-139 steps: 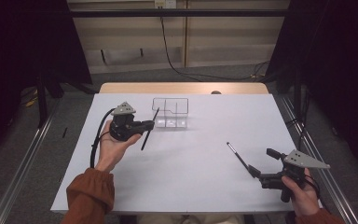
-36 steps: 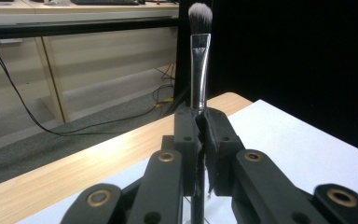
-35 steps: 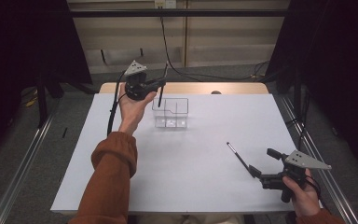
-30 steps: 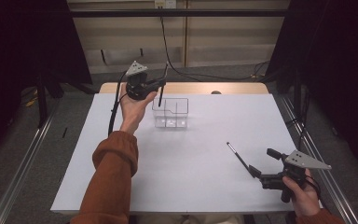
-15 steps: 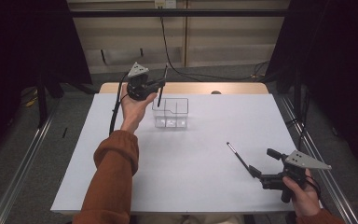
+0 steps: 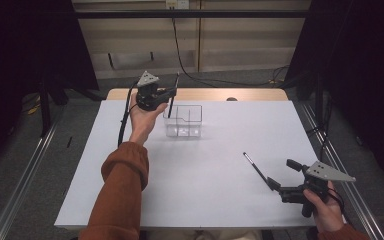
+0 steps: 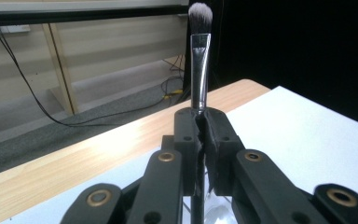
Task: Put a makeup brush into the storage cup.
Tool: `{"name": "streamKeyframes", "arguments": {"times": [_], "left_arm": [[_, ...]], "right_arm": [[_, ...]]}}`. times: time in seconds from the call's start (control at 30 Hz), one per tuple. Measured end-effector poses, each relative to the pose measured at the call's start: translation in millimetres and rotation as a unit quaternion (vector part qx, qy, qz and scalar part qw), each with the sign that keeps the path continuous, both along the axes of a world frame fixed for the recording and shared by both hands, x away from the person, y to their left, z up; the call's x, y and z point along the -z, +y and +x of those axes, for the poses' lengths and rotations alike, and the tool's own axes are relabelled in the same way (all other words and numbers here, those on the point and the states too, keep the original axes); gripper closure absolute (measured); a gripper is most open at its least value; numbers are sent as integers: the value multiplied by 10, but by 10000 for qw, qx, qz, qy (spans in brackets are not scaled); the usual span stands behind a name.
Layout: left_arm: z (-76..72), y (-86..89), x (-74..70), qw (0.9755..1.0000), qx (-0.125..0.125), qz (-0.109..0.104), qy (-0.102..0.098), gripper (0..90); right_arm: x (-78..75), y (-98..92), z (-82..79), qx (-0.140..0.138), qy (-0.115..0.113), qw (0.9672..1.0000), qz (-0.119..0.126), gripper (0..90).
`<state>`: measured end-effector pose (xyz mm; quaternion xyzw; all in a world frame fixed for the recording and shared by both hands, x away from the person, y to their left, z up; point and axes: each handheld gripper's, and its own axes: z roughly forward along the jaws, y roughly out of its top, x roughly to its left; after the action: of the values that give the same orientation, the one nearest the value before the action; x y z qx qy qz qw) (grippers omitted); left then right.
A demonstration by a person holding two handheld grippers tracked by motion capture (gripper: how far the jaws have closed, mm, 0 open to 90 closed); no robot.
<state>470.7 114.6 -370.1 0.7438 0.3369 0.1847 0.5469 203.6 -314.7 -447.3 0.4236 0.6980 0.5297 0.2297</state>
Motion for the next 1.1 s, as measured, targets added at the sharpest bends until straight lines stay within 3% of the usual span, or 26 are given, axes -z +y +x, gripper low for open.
{"name": "streamKeyframes", "arguments": {"times": [1.1], "left_arm": [[-28,61,247,9999,-36,75,132,843]], "right_arm": [[3,5,6,3,36,10000,20,0]]}}
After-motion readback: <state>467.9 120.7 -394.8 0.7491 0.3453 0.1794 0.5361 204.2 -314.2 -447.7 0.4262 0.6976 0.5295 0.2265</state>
